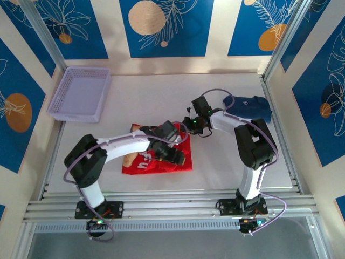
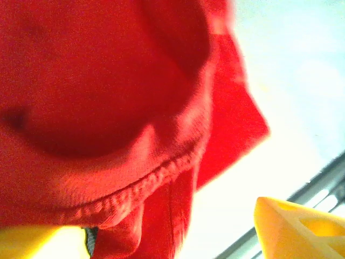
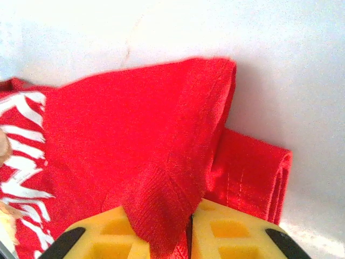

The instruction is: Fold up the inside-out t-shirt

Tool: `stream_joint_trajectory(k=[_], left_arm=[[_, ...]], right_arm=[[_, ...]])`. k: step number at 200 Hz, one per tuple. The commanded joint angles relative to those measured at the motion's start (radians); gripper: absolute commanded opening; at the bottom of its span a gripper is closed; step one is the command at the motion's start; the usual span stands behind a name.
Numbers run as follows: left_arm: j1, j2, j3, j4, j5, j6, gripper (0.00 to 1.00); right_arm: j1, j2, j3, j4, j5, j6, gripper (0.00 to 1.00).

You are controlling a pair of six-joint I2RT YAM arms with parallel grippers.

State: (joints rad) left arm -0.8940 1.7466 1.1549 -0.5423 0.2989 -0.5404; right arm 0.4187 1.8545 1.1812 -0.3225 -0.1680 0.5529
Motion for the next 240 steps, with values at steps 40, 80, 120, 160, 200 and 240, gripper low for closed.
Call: stream_joint_trajectory(k=[40, 80, 120, 160, 200, 240], left_arm=[[-0.104, 0.075, 0.182, 0.119, 0.123, 0.007, 0.77], [-0.106, -0.014, 0.176, 0.102, 0.095, 0.045, 0.82], [-0.046, -0.247, 0.023, 0.043, -0.027, 0.06, 0.83], [0.174, -0.461, -0.154, 0.043, -0.039, -0.013, 0.84], [0.264, -0.521, -0.189, 0.023, -0.039, -0.016, 0.84], [0.267, -0.52, -0.218, 0.031, -0.027, -0.024, 0.84]], right_arm=[[-0.069, 0.037, 0.095, -0.106, -0.106, -0.051, 0.3], [-0.111, -0.038, 0.071, -0.17, -0.075, -0.085, 0.48], [-0.122, -0.297, -0.154, -0.173, -0.113, -0.049, 0.55], [0.033, -0.414, -0.382, -0.048, -0.183, 0.079, 0.53], [0.084, -0.368, -0.422, 0.02, -0.145, 0.115, 0.53], [0.112, -0.296, -0.418, 0.078, -0.133, 0.125, 0.51]])
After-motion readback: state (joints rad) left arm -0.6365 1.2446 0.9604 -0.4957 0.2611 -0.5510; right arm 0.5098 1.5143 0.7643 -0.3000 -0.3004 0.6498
